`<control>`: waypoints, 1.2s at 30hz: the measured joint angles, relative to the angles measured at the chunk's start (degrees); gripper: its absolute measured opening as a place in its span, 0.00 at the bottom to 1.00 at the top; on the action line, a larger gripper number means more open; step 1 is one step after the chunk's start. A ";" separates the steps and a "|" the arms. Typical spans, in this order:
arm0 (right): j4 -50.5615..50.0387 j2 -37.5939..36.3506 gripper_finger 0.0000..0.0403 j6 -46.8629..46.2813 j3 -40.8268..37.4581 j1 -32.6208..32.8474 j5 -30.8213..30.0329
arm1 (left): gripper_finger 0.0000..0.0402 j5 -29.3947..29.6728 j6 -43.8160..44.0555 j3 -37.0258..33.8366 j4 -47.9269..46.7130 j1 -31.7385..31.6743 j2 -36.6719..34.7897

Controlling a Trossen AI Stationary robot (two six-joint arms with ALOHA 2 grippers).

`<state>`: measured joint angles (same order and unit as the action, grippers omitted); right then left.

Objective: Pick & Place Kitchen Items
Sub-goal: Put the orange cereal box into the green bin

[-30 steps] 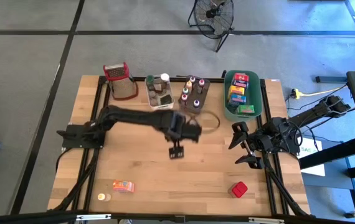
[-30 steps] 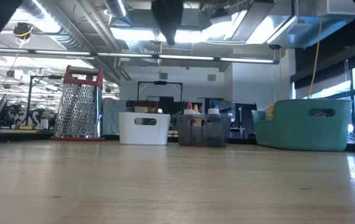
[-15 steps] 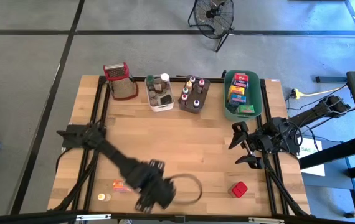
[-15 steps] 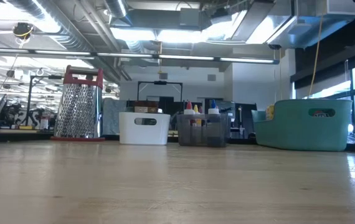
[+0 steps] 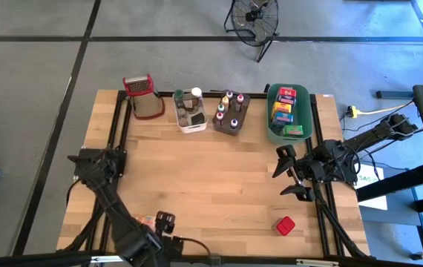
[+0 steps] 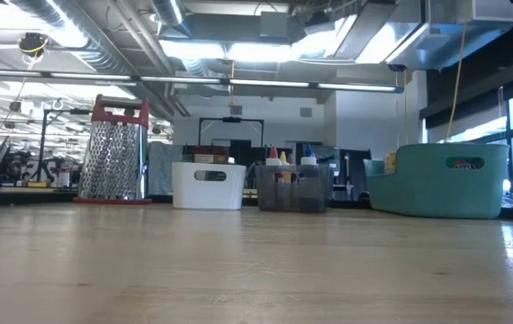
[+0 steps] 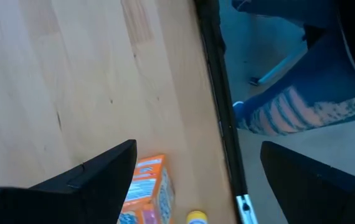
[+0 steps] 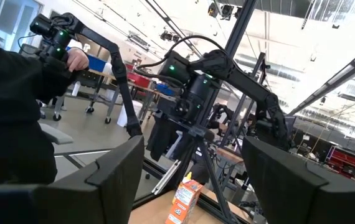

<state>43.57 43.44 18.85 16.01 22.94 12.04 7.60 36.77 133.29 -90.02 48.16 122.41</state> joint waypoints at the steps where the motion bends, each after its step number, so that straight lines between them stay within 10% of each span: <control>1: 0.00 0.00 0.68 0.00 0.00 0.00 0.00 | 0.84 0.00 0.75 0.00 0.00 0.27 0.00; 21: -0.15 0.00 0.68 0.00 0.00 0.00 0.03 | 0.84 -0.02 0.30 -1.07 -0.01 0.09 -4.05; 36: -0.98 0.00 0.68 0.02 0.00 -0.02 0.04 | 0.84 -7.67 8.74 -25.60 -0.01 0.39 -15.00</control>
<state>42.59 43.44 18.87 16.01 22.92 12.08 -0.08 45.50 107.69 -90.03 48.55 107.41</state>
